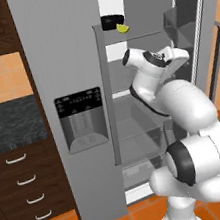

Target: Grab a lemon wedge from the fridge and one ice cube from the ice bowl, and put them in the glass of lemonade.

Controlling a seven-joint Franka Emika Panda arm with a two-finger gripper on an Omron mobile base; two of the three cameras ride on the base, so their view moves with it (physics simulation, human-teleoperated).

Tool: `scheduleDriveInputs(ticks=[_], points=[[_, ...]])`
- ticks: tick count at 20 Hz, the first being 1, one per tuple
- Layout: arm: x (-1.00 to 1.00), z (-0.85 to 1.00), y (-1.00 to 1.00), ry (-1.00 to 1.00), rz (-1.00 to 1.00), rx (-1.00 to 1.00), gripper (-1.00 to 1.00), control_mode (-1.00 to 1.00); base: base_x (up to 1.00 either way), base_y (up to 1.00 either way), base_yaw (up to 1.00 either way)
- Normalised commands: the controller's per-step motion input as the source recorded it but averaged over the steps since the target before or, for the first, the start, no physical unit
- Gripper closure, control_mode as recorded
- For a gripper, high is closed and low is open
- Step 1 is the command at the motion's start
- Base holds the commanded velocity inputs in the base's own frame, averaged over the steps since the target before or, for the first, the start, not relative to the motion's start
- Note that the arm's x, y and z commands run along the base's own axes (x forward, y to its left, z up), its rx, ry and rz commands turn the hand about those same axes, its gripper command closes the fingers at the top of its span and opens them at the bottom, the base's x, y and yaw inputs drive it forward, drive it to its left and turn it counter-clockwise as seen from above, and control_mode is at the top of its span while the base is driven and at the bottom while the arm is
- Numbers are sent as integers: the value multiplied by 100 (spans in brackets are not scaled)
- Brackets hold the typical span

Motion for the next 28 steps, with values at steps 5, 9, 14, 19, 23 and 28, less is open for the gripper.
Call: scheduleDriveInputs(ticks=[5, 9, 14, 19, 23, 28], points=[[0, 0, -83, 6, -13, -1, -100, -100, 0, 0, 0], [0, 0, -100, 6, -12, 0, -100, -100, 0, 0, 0], [0, 2, -100, 2, -8, 0, -100, -100, 0, 0, 0], [0, 0, -72, 0, -2, 0, -100, -100, 0, 0, 0], [-11, 13, 2, 0, 0, 0, -100, -100, 0, 0, 0], [-35, 64, 89, -3, 1, 0, -100, -100, 0, 0, 0]])
